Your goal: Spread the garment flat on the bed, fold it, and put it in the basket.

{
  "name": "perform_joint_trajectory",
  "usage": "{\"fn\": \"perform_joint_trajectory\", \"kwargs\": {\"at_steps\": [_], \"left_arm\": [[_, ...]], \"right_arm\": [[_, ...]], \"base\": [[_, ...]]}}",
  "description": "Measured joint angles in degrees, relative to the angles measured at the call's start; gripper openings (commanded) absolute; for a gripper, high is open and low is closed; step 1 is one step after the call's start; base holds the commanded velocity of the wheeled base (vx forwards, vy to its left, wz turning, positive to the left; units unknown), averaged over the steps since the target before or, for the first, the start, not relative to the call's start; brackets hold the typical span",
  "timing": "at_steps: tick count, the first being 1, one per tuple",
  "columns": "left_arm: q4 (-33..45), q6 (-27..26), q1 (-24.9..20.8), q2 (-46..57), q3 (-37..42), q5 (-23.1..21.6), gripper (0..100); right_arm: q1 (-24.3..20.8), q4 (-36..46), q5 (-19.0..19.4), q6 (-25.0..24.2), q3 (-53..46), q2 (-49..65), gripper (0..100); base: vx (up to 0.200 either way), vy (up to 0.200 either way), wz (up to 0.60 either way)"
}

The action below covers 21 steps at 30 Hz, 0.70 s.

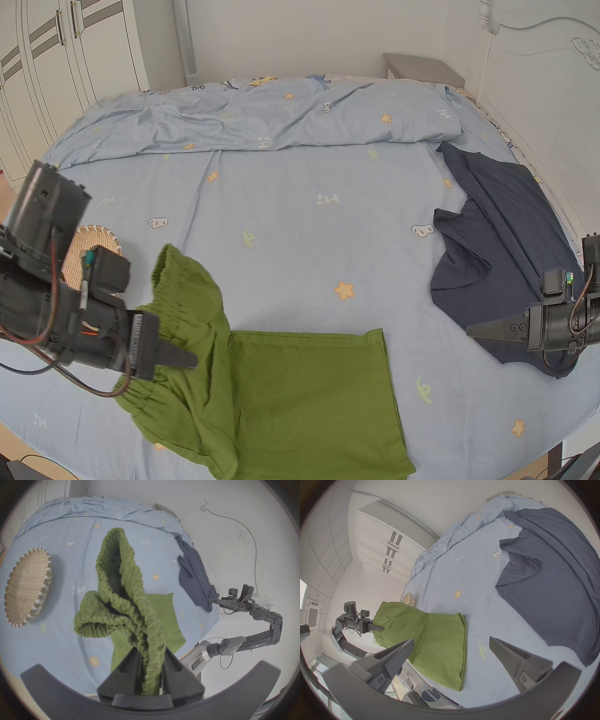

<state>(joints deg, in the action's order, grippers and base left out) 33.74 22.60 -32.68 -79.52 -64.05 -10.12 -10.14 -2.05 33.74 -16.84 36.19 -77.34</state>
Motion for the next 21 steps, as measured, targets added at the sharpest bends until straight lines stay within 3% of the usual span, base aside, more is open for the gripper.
{"fn": "perform_joint_trajectory", "kwargs": {"at_steps": [9, 16, 21], "left_arm": [[-7.28, 6.66, -10.2, -7.11, -1.61, 1.87, 0], [-10.13, 7.56, -14.18, -11.02, -2.18, 1.94, 0], [-14.56, 10.98, -16.87, -14.23, -2.27, 2.05, 0]], "right_arm": [[0.0, -0.09, -0.02, -0.05, -0.09, 0.33, 100], [0.2, -0.46, -0.02, 0.0, -0.26, 0.29, 100], [0.22, -0.66, -0.05, 0.11, -0.59, 0.2, 100]], "base": [[0.0, 0.0, 0.0], [0.0, 0.0, 0.0], [0.0, 0.0, 0.0]]}}
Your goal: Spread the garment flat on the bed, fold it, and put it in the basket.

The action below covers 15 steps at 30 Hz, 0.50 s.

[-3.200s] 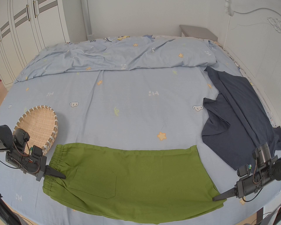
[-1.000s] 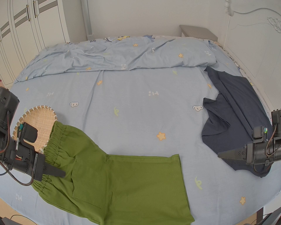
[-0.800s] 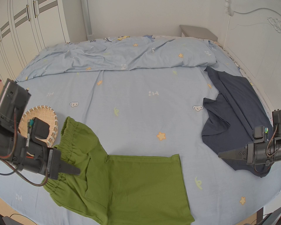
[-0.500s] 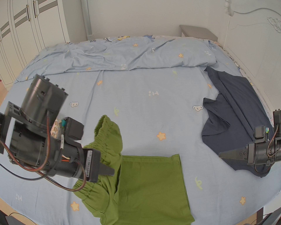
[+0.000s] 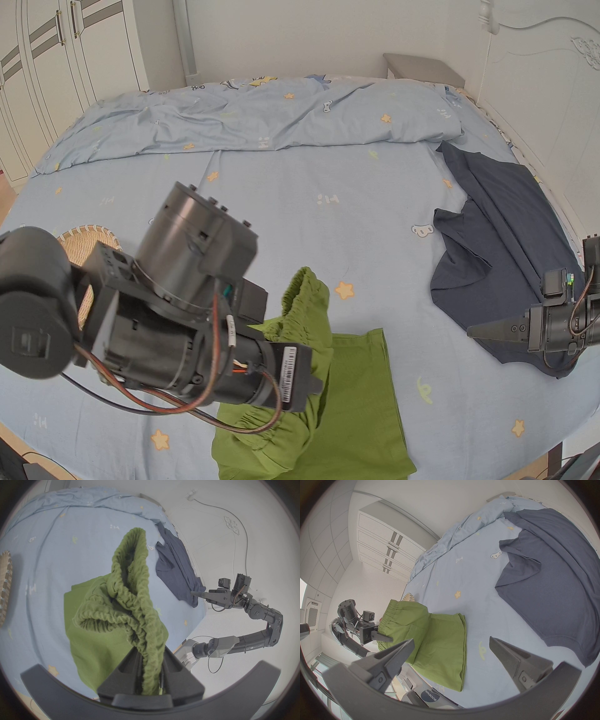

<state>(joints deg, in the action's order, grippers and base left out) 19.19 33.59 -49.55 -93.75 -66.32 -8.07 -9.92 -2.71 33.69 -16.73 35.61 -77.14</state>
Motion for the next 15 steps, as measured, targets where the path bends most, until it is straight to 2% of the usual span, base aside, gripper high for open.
{"fn": "perform_joint_trajectory", "kwargs": {"at_steps": [5, 6, 11, 15], "left_arm": [[-2.26, 2.57, -1.93, -3.68, -0.02, 1.94, 0], [-2.68, 2.73, -2.15, -4.29, -0.02, 2.22, 100], [-5.49, 4.46, -3.83, -7.46, -0.16, 2.5, 100], [-9.67, 8.31, -4.8, -9.47, -0.52, 2.35, 100]], "right_arm": [[0.04, -0.05, 0.0, 0.06, -0.24, -0.15, 100], [0.01, -0.07, 0.02, 0.09, -0.24, -0.17, 100], [-0.18, -0.09, 0.05, 0.23, -0.46, -0.54, 100], [-0.24, -0.16, -0.01, 0.39, -0.63, -1.17, 100]], "base": [[0.0, 0.0, 0.0], [0.0, 0.0, 0.0], [0.0, 0.0, 0.0], [0.0, 0.0, 0.0]]}}
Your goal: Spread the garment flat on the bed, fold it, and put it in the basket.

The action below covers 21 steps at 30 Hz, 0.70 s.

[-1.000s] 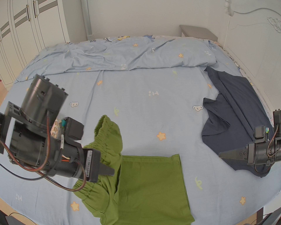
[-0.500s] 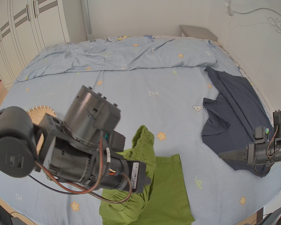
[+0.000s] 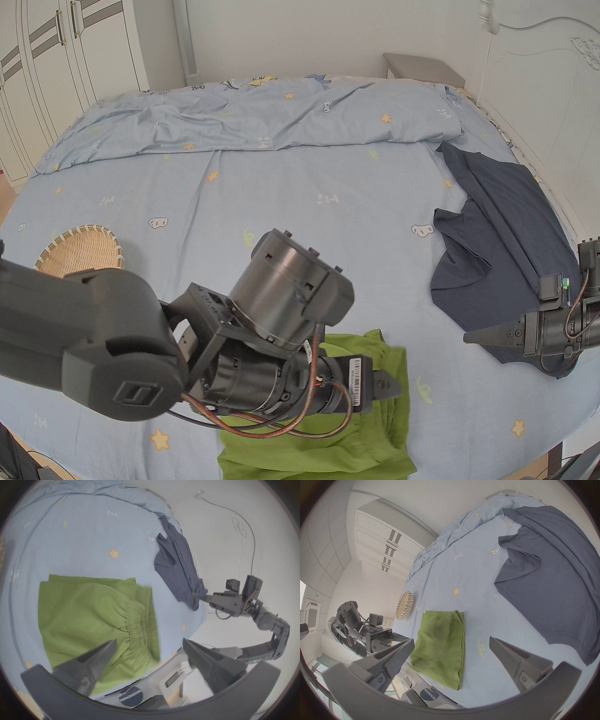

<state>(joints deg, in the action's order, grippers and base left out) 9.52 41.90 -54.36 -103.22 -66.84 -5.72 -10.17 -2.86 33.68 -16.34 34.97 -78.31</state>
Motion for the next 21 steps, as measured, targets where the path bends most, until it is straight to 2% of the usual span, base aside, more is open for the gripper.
{"fn": "perform_joint_trajectory", "kwargs": {"at_steps": [5, 9, 12, 16, 21], "left_arm": [[-2.72, 4.55, -0.22, -1.13, -0.16, -2.9, 100], [-2.74, 6.27, 1.83, -0.37, 0.17, -6.38, 100], [-2.71, 6.96, 5.77, 1.16, 1.08, -9.69, 100], [-3.04, 6.38, 13.7, 4.24, 4.88, -15.87, 100], [-5.78, -0.63, 23.49, 7.63, 14.84, -24.99, 100]], "right_arm": [[-0.24, -0.02, 0.09, 0.09, -0.13, -0.95, 100], [-1.65, -0.02, 0.26, -0.11, -0.52, -1.38, 100], [-3.94, 0.0, 0.33, -0.3, -1.02, -1.58, 100], [-7.63, -0.02, 0.52, -0.39, -1.52, -1.76, 100], [-12.76, -0.06, 0.94, -0.49, -1.13, -2.63, 100]], "base": [[0.0, 0.0, 0.0], [0.0, 0.0, 0.0], [0.0, 0.0, 0.0], [0.0, 0.0, 0.0], [0.0, 0.0, 0.0]]}}
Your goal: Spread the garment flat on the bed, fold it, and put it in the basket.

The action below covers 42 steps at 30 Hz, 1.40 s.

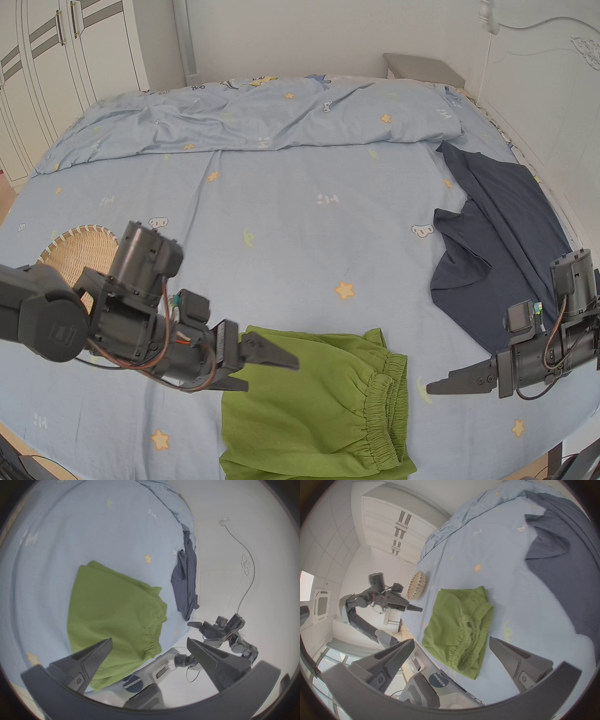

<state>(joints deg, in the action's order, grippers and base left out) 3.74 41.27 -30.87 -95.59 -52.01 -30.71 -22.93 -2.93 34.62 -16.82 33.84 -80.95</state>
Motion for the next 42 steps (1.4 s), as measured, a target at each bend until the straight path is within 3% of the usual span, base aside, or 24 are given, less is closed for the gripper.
{"fn": "perform_joint_trajectory", "kwargs": {"at_steps": [6, 11, 15, 26, 38, 42], "left_arm": [[-9.46, -8.07, 7.86, 0.28, 11.41, -5.56, 100], [-14.9, -9.7, 10.2, -2.89, 15.74, -6.81, 100], [-16.27, -10.34, 10.8, -5.66, 16.62, -7.08, 100], [-16.82, -10.92, 12.02, -8.87, 16.35, -7.12, 100], [-16.91, -12.56, 15.71, -9.07, 17.4, -7.25, 100], [-17.01, -13.68, 15.65, -9.59, 17.55, -7.36, 100]], "right_arm": [[-9.07, 0.33, 0.05, -0.15, 3.01, -4.0, 100], [-16.31, 0.44, -1.39, -1.34, 5.96, -9.11, 100], [-19.54, 0.17, -3.43, -1.69, 7.12, -14.01, 100], [-21.8, -2.27, -3.95, -1.56, 8.02, -22.44, 100], [-21.38, -4.64, -3.94, 0.1, 4.52, -26.64, 100], [-20.04, -8.92, -3.84, 1.39, 0.17, -26.83, 100]], "base": [[0.0, 0.0, 0.0], [0.0, 0.0, 0.0], [0.0, 0.0, 0.0], [0.0, 0.0, 0.0], [0.0, 0.0, 0.0], [0.0, 0.0, 0.0]]}}
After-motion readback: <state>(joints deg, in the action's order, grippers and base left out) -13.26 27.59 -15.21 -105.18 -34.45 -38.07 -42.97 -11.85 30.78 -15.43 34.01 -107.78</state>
